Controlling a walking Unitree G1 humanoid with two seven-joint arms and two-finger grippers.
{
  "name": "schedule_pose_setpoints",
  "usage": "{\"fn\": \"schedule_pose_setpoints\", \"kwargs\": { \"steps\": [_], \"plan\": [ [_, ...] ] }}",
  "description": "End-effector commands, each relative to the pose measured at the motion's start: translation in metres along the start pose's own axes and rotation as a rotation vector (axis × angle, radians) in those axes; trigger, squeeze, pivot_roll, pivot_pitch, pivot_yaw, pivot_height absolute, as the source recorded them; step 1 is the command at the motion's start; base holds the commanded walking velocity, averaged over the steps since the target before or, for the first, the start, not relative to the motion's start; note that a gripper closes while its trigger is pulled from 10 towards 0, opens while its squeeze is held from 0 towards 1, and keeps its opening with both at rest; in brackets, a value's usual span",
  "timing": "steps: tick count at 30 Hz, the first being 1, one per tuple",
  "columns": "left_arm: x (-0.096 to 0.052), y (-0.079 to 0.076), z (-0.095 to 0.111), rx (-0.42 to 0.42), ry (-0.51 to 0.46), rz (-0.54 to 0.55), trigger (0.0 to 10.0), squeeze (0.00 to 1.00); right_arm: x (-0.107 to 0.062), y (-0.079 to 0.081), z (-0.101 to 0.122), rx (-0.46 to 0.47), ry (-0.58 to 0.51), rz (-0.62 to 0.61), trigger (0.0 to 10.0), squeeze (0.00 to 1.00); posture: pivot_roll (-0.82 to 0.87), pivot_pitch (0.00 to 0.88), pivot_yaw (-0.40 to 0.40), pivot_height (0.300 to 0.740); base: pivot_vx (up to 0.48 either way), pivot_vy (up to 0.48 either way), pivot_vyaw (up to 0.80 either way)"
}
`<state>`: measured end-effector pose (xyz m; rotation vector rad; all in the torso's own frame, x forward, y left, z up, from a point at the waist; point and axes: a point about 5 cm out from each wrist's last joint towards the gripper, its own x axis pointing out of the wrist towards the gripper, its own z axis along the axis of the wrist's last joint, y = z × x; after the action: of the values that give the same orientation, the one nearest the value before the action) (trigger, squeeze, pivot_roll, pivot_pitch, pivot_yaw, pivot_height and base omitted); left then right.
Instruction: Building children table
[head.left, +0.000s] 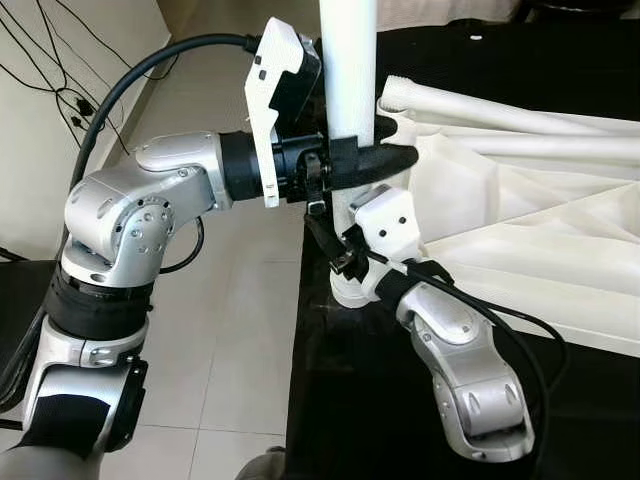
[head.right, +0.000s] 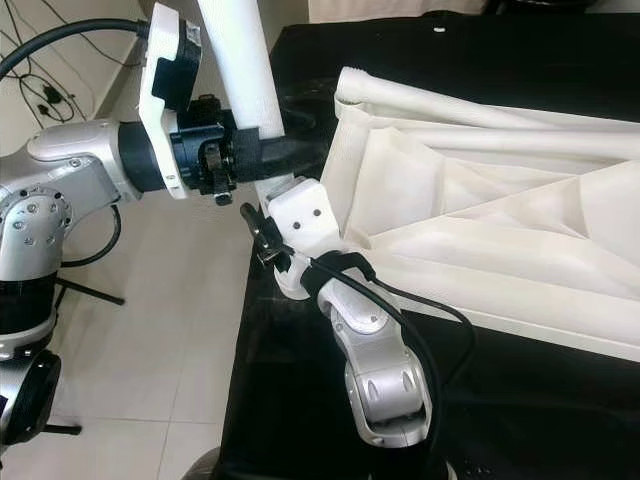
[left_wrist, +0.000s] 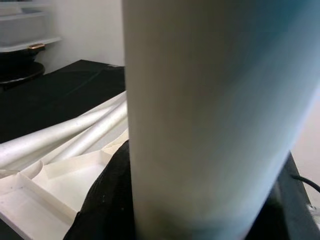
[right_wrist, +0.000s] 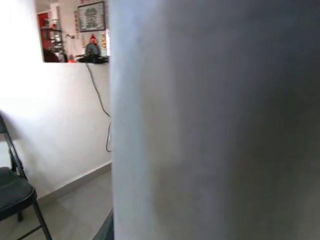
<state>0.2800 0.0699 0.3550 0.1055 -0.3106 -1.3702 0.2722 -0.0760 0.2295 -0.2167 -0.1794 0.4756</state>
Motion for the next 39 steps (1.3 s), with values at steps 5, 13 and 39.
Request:
{"fn": "schedule_pose_setpoints", "kwargs": {
  "steps": [5, 13, 39],
  "plan": [
    [0.019, -0.020, 0.010, 0.026, -0.028, -0.130, 0.0, 0.00, -0.004, -0.001, -0.042, 0.171, 0.224, -0.090, 10.0, 0.00, -0.03, 0.252, 0.081, 0.740, 0.000, 0.000, 0.00],
    [0.024, -0.007, 0.019, 0.018, -0.023, -0.129, 0.0, 0.00, 0.007, 0.006, -0.030, 0.258, 0.115, 0.249, 10.0, 1.00, -0.03, 0.254, 0.088, 0.740, 0.000, 0.000, 0.00],
    [0.050, -0.007, 0.040, -0.008, -0.024, -0.176, 0.0, 0.00, 0.072, -0.061, -0.008, -0.071, 0.043, 0.967, 10.0, 0.00, 0.02, 0.287, 0.097, 0.740, 0.000, 0.000, 0.00]
  ]
}}
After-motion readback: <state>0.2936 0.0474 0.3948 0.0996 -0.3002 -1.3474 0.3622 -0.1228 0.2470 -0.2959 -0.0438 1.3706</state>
